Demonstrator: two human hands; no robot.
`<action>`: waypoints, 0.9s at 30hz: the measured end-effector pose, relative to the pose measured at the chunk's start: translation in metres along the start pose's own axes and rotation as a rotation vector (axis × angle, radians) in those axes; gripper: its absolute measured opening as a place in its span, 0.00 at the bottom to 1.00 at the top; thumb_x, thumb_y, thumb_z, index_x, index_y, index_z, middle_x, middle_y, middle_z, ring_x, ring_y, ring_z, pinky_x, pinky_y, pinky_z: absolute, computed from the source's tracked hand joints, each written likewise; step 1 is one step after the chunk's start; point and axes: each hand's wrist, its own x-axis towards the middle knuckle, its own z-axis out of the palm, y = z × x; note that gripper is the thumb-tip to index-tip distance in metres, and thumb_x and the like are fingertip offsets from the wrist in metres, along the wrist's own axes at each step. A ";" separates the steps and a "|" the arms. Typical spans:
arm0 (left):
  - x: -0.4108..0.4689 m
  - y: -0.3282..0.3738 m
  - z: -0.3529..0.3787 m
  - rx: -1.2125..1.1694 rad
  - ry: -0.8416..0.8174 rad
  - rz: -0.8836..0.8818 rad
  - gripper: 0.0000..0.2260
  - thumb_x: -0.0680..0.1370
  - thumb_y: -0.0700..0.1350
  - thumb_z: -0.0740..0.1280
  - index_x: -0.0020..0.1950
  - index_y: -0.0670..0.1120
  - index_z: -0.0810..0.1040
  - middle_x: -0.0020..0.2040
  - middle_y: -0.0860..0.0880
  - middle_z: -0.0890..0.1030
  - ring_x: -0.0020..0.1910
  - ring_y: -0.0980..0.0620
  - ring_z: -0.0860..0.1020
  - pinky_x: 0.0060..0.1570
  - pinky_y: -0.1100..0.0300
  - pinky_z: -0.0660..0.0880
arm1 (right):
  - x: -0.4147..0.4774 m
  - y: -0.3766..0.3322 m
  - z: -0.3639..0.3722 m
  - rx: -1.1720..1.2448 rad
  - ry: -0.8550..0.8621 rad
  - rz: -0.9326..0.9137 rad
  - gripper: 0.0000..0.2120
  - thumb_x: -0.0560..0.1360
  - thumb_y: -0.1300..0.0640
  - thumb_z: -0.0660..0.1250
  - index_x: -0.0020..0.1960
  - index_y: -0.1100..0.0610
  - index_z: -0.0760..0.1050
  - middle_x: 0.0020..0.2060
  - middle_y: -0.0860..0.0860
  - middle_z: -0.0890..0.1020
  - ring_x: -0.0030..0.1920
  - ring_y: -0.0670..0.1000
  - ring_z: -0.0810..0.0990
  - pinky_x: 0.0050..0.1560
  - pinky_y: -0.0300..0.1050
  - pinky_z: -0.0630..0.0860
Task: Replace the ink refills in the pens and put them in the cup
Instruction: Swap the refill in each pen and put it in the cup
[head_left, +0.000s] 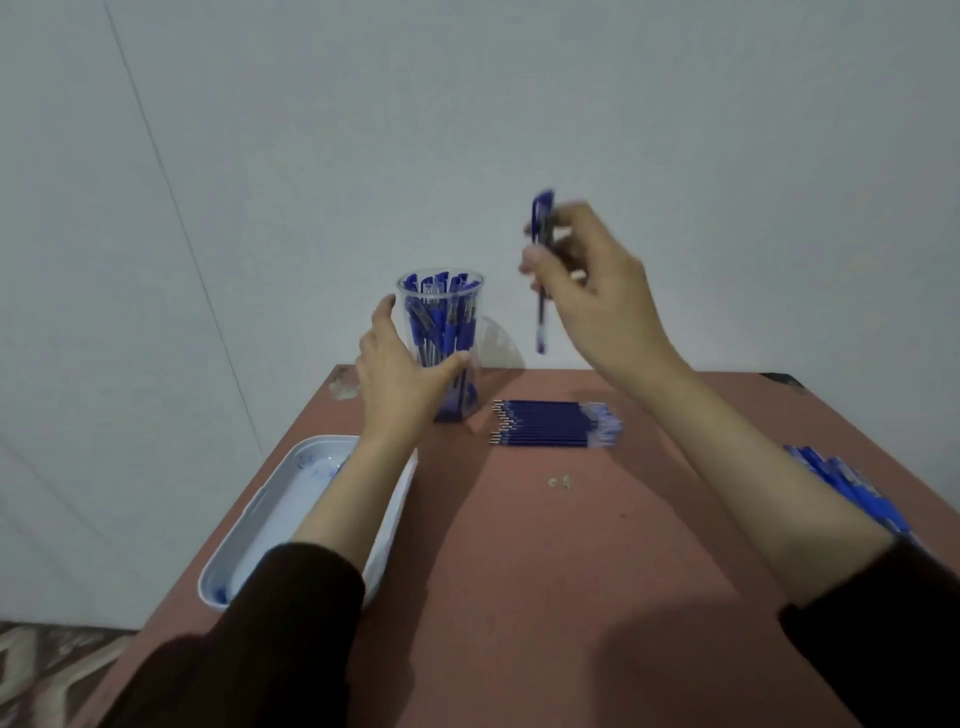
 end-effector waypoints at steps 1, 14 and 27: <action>0.009 -0.002 0.001 0.001 -0.043 -0.031 0.46 0.67 0.50 0.78 0.77 0.46 0.54 0.73 0.42 0.64 0.72 0.43 0.63 0.70 0.46 0.63 | 0.015 -0.004 0.003 0.075 0.050 -0.001 0.03 0.79 0.57 0.62 0.52 0.54 0.71 0.39 0.52 0.80 0.40 0.56 0.80 0.45 0.56 0.78; 0.026 -0.027 0.017 -0.261 -0.143 0.020 0.35 0.69 0.48 0.76 0.71 0.46 0.64 0.57 0.50 0.76 0.54 0.52 0.78 0.52 0.61 0.74 | 0.067 0.028 0.080 -0.199 -0.078 0.176 0.16 0.74 0.58 0.69 0.61 0.53 0.74 0.35 0.46 0.81 0.40 0.50 0.80 0.47 0.46 0.76; 0.025 -0.026 0.015 -0.289 -0.161 0.020 0.33 0.71 0.46 0.75 0.71 0.45 0.64 0.53 0.54 0.75 0.44 0.64 0.75 0.40 0.79 0.71 | 0.073 0.031 0.080 -0.554 -0.269 0.097 0.13 0.78 0.49 0.63 0.47 0.55 0.84 0.39 0.48 0.81 0.52 0.50 0.68 0.54 0.47 0.63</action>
